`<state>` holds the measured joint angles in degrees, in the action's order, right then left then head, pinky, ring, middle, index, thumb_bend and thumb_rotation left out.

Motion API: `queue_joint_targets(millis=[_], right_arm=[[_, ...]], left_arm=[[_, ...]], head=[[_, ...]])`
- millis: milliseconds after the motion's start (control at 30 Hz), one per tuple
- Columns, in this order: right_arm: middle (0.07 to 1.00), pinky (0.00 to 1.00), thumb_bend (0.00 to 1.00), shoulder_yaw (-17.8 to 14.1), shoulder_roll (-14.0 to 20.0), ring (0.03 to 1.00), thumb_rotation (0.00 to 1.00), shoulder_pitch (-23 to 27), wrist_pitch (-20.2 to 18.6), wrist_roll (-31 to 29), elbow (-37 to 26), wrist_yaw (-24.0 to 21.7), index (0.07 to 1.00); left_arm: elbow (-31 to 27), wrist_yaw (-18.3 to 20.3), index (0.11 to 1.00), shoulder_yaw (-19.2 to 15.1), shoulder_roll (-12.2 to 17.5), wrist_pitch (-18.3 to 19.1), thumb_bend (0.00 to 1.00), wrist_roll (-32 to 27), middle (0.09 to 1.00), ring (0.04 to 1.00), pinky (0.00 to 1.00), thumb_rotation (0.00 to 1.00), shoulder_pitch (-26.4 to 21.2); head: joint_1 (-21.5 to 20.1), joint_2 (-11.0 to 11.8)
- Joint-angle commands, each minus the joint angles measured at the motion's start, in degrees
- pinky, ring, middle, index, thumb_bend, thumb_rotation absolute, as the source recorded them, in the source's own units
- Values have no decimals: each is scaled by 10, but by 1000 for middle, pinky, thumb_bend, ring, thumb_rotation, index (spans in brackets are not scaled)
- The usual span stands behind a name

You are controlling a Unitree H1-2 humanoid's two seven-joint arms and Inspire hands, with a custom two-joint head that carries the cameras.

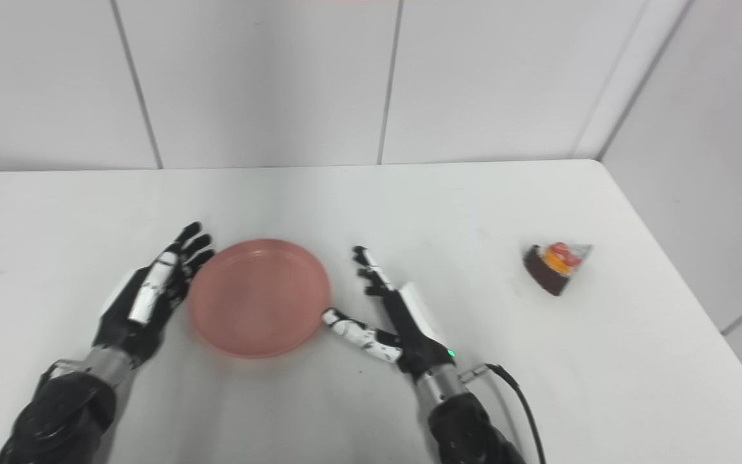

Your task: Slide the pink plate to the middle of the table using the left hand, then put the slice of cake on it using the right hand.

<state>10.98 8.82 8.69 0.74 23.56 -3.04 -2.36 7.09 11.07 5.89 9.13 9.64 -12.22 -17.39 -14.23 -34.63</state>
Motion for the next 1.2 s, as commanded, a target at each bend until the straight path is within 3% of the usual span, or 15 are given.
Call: queue_joint_targets(millis=[0, 133, 300, 400, 633, 733, 933, 1033, 1167], right_arm=[[927, 798, 732, -10, 1, 862, 658, 20, 3, -2, -38, 5, 956], [932, 806, 872, -27, 14, 873, 617, 41, -18, -13, -80, -17, 961], [957, 817, 890, -39, 54, 878, 627, 70, -24, -26, -117, -60, 996], [959, 817, 963, -63, 93, 898, 569, 88, -38, -52, -155, -89, 997], [951, 824, 1000, -111, 163, 887, 554, 129, -84, -53, -222, -129, 992], [946, 805, 1000, -127, 197, 871, 537, 144, -97, -51, -231, -142, 982], [936, 792, 1000, -178, 266, 866, 456, 152, -159, -61, -240, -173, 971], [940, 831, 1000, -199, 302, 866, 455, 145, -163, -68, -223, -182, 975], [948, 807, 1000, -225, 331, 881, 437, 136, -167, -86, -205, -185, 971]], left_arm=[[37, 26, 914, 9, 4, 29, 404, 1, 930, 917, 886, 999, 27], [52, 40, 928, 5, 10, 20, 406, -4, 940, 924, 889, 998, 23], [68, 52, 929, -2, 13, 12, 412, -9, 940, 923, 887, 978, 19], [78, 60, 927, -6, 15, 6, 411, -11, 941, 924, 890, 979, 18], [99, 73, 924, -10, 21, -14, 431, -7, 940, 924, 887, 964, 15], [104, 76, 916, -15, 23, -16, 436, -9, 934, 921, 884, 946, 15], [128, 101, 914, -25, 32, -32, 434, -21, 932, 919, 882, 931, 10], [134, 107, 915, -29, 35, -36, 427, -21, 930, 917, 877, 933, 9], [140, 112, 912, -35, 36, -39, 431, -24, 926, 911, 868, 915, 8]], head=[[-6, 2], [-26, 4], [-38, 5], [-49, 7], [-78, 9], [-84, 9], [-108, 6], [-110, 5], [-112, 4]])
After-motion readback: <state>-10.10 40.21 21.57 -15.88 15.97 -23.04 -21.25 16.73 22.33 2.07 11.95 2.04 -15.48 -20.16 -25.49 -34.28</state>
